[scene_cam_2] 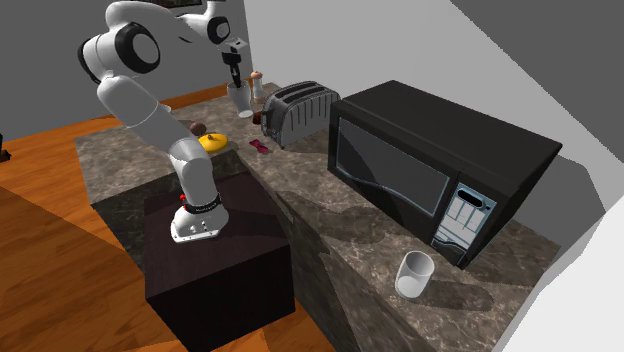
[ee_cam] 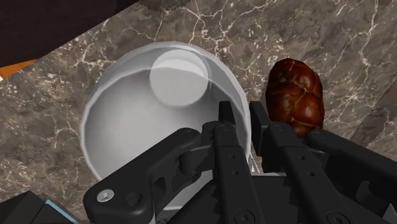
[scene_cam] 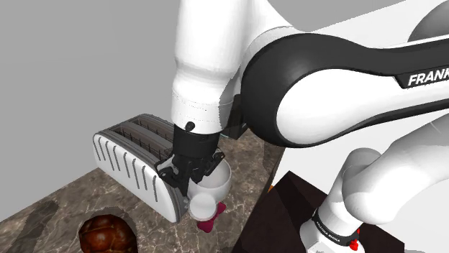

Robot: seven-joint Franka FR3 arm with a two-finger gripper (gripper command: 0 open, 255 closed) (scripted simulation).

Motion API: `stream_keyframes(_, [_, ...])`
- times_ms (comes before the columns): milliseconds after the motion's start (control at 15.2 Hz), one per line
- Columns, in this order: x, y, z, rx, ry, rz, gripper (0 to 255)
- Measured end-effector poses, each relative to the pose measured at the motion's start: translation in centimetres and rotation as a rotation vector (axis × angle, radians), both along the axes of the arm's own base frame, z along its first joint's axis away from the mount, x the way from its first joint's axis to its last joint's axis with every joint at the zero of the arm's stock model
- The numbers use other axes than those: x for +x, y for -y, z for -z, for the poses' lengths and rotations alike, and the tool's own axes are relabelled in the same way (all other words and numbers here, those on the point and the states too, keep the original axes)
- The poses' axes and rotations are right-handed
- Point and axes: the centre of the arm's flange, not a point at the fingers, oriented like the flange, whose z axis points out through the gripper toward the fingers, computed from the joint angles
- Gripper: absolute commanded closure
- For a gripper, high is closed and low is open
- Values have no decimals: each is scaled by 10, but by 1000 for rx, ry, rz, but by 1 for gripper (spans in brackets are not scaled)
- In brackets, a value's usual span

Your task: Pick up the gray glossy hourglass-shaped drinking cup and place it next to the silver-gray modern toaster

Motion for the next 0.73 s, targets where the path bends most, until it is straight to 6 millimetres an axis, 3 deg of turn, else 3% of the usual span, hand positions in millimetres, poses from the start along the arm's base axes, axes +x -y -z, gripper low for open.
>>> stream_keyframes(726, [-1, 0, 56, 0, 0, 0, 255])
